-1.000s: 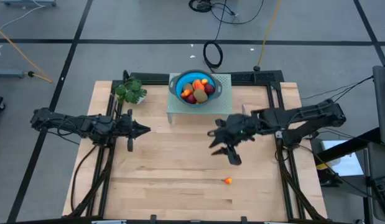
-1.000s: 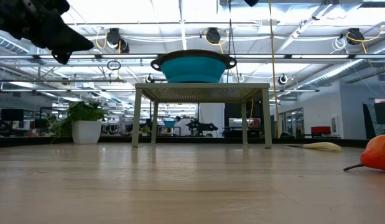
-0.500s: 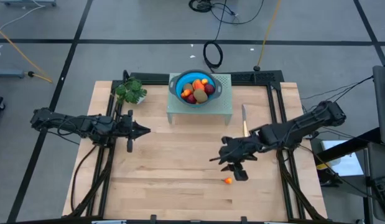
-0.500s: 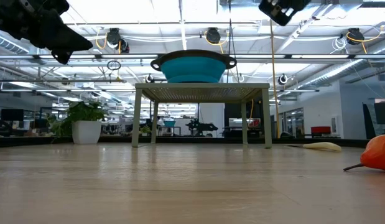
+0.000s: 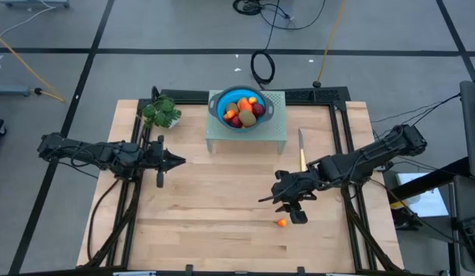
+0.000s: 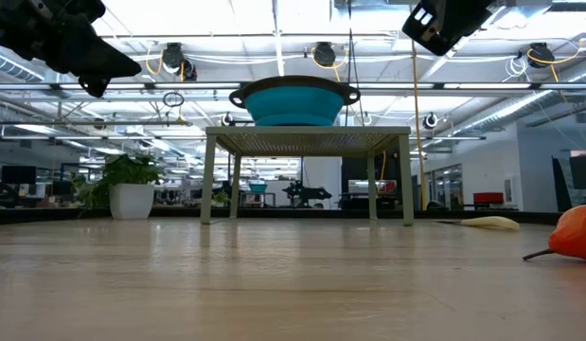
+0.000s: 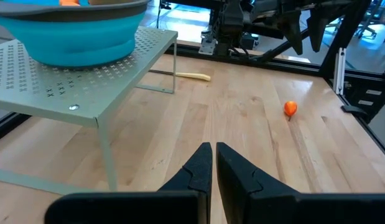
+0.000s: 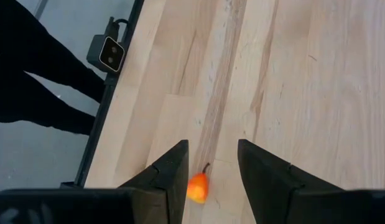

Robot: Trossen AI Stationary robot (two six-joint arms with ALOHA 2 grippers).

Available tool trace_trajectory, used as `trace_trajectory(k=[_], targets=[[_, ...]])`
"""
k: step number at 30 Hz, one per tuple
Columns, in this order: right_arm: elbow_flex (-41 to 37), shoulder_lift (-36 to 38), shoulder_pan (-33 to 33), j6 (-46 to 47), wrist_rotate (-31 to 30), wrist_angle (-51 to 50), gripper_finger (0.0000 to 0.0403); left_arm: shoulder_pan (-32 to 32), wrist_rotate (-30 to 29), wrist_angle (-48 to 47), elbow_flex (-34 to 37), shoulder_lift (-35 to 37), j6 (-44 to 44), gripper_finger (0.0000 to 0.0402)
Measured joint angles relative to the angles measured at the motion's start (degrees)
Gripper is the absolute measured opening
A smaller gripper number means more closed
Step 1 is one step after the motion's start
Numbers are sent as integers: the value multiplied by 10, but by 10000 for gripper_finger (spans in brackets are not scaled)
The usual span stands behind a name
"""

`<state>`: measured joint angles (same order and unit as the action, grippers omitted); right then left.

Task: Pick & Place Fruit
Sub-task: Put the peach into the colander on the shelf

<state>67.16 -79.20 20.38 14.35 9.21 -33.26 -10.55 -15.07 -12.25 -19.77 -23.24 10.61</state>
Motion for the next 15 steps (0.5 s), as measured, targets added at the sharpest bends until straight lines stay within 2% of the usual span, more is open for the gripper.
trace_trajectory(k=[7,15], targets=[[0,0,-6,0,-2,0,130,0,0,0,0,0,-2,21],[0,0,-9,56,-1,0,130,0,0,1,0,0,-19,21]])
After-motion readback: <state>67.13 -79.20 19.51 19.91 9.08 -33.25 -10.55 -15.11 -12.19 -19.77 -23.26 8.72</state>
